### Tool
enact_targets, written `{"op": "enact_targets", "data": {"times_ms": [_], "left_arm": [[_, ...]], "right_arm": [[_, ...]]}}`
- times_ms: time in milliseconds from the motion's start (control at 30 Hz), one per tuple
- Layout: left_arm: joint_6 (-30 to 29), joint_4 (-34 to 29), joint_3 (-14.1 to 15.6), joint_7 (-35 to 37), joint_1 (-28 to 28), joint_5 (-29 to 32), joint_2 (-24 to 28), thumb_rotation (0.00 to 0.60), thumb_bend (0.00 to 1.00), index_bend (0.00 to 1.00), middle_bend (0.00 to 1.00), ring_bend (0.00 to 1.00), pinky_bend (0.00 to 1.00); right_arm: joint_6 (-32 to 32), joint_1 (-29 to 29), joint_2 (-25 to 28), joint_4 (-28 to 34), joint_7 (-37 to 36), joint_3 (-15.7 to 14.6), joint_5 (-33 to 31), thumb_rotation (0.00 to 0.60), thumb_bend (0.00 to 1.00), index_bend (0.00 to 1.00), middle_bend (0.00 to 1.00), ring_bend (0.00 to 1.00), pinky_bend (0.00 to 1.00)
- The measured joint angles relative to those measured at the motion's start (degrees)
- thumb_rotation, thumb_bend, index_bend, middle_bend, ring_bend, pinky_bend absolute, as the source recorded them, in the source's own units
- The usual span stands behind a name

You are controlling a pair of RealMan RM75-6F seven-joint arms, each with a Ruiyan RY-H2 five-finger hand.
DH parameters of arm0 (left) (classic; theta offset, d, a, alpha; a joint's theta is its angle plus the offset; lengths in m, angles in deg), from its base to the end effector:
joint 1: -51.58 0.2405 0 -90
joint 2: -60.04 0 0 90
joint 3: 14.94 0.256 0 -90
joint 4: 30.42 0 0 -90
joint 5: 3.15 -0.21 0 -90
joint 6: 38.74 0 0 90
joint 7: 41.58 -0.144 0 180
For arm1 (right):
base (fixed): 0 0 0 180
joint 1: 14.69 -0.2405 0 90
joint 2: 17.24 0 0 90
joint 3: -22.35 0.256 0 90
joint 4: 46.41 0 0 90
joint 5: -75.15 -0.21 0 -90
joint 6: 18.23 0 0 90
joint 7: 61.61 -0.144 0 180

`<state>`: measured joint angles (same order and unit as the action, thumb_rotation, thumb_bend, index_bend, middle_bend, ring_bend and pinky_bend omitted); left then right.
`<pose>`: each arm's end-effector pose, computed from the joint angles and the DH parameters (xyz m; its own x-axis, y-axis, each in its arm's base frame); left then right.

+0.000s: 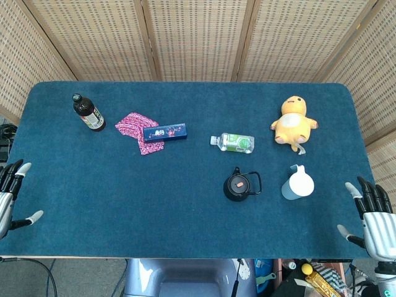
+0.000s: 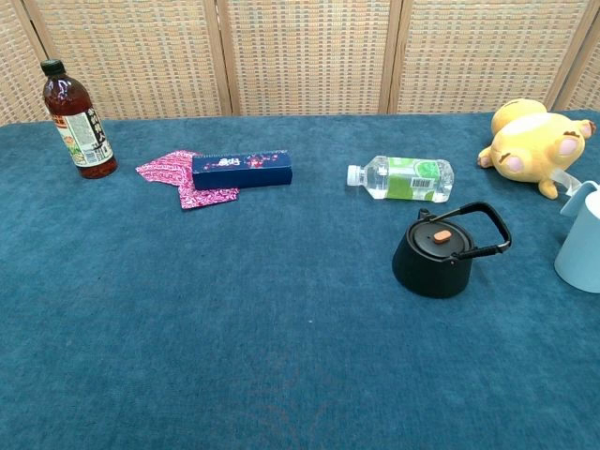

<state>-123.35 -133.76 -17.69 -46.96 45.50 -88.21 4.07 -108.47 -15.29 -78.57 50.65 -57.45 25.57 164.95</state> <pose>-0.2808 0.1840 0.1849 0.4354 0.0078 0.9002 0.9000 -0.0252 -0.4351 -0.2965 -0.1586 0.1762 0.4333 0.0646 0.8990 -0.9006 -0.0085 0.4346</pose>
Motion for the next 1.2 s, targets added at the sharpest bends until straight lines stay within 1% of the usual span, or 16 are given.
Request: {"op": "enact_targets", "data": {"times_ms": [233, 333, 467, 567, 633, 700, 833, 900, 1033, 1200], "left_arm": [[-0.1, 0.0, -0.1, -0.3, -0.1, -0.1, -0.1, 0.600, 0.13, 0.00, 0.00, 0.00, 0.00], [-0.3, 0.1, -0.2, -0.6, 0.0, -0.2, -0.3, 0.600, 0.13, 0.00, 0.00, 0.00, 0.00], [-0.1, 0.2, -0.3, -1.2, -0.3, -0.2, -0.8, 0.600, 0.13, 0.00, 0.00, 0.00, 0.00], [0.3, 0.4, -0.5, -1.8, -0.5, 0.4, -1.1, 0.600, 0.13, 0.00, 0.00, 0.00, 0.00], [0.7, 0.7, -0.7, -2.1, -0.7, 1.0, -1.3, 0.600, 0.13, 0.00, 0.00, 0.00, 0.00], [1.0, 1.1, -0.9, -2.7, -1.0, 1.6, -1.7, 0.600, 0.13, 0.00, 0.00, 0.00, 0.00], [1.5, 1.6, -1.3, -3.1, -1.3, 2.5, -2.2, 0.600, 0.13, 0.00, 0.00, 0.00, 0.00], [1.7, 1.8, -1.5, -3.1, -1.4, 3.0, -2.3, 0.600, 0.13, 0.00, 0.00, 0.00, 0.00], [2.0, 2.0, -1.7, -2.8, -1.5, 3.6, -2.3, 0.600, 0.13, 0.00, 0.00, 0.00, 0.00], [2.5, 2.2, -1.7, -1.9, -1.6, 4.0, -2.0, 0.600, 0.13, 0.00, 0.00, 0.00, 0.00]], "right_arm": [[0.6, -0.5, -0.2, -0.3, 0.8, 0.1, 0.0, 0.600, 0.00, 0.00, 0.00, 0.00, 0.00], [2.1, -2.1, 0.0, -0.1, 1.1, 0.8, 0.2, 0.600, 0.00, 0.00, 0.00, 0.00, 0.00], [7.0, -6.4, 1.3, 1.8, 0.2, 2.4, 0.5, 0.600, 0.00, 0.00, 0.00, 0.00, 0.00], [12.9, -11.2, 2.4, 3.7, -0.5, 4.3, 0.2, 0.600, 0.02, 0.08, 0.00, 0.00, 0.00], [18.3, -15.8, 2.6, 4.8, -0.8, 6.1, -0.7, 0.600, 0.12, 0.18, 0.00, 0.00, 0.00], [21.8, -18.8, 2.4, 5.1, -0.9, 7.2, -1.5, 0.600, 0.22, 0.27, 0.00, 0.00, 0.00], [30.9, -26.8, 0.0, 4.6, -0.5, 9.8, -5.6, 0.600, 0.35, 0.34, 0.00, 0.00, 0.00], [34.6, -30.1, -2.1, 3.7, 0.4, 10.7, -9.1, 0.600, 0.39, 0.37, 0.00, 0.00, 0.00], [39.5, -34.5, -6.3, 1.9, 4.2, 11.5, -16.0, 0.600, 0.46, 0.42, 0.00, 0.00, 0.00], [41.5, -37.5, -11.5, 0.3, 11.3, 11.2, -23.5, 0.600, 0.50, 0.43, 0.00, 0.00, 0.00]]}}
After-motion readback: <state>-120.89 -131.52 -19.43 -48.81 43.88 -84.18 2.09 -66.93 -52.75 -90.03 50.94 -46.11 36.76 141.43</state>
